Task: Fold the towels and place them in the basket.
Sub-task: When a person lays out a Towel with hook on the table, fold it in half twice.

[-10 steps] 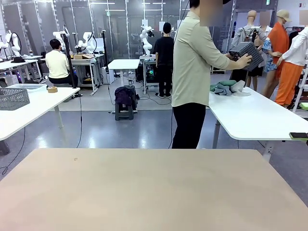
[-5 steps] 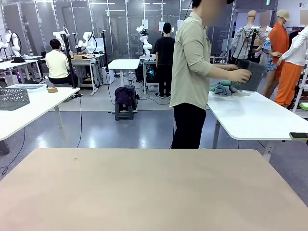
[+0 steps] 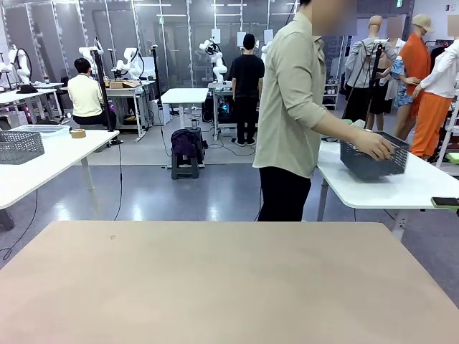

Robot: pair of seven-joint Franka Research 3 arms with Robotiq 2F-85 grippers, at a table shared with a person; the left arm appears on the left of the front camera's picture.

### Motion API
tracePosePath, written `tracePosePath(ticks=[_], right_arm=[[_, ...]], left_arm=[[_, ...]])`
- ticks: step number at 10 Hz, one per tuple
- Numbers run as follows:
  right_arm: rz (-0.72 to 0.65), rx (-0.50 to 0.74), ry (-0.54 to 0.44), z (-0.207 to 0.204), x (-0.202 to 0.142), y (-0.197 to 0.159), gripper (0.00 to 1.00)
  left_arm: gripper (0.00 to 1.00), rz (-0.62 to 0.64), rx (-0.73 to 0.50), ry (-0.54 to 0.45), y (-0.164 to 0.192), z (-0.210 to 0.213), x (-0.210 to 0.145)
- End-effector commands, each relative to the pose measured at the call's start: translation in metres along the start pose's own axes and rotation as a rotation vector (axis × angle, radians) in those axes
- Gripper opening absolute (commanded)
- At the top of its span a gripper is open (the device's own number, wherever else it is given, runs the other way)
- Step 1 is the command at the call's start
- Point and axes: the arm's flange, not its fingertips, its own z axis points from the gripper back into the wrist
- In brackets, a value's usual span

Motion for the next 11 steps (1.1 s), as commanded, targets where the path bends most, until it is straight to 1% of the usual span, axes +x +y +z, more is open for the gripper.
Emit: tracePosePath(ticks=[1, 11], right_arm=[[0.001, -0.001, -0.001, 0.0003, 0.0, 0.0008, 1.0], [0.001, -0.001, -0.001, 0.0003, 0.0, 0.0008, 1.0]], left_arm=[[1.0, -0.001, 0.004, -0.006, -0.0008, -0.0006, -0.001], [1.0, -0.001, 0.004, -0.006, -0.0008, -0.0006, -0.001]])
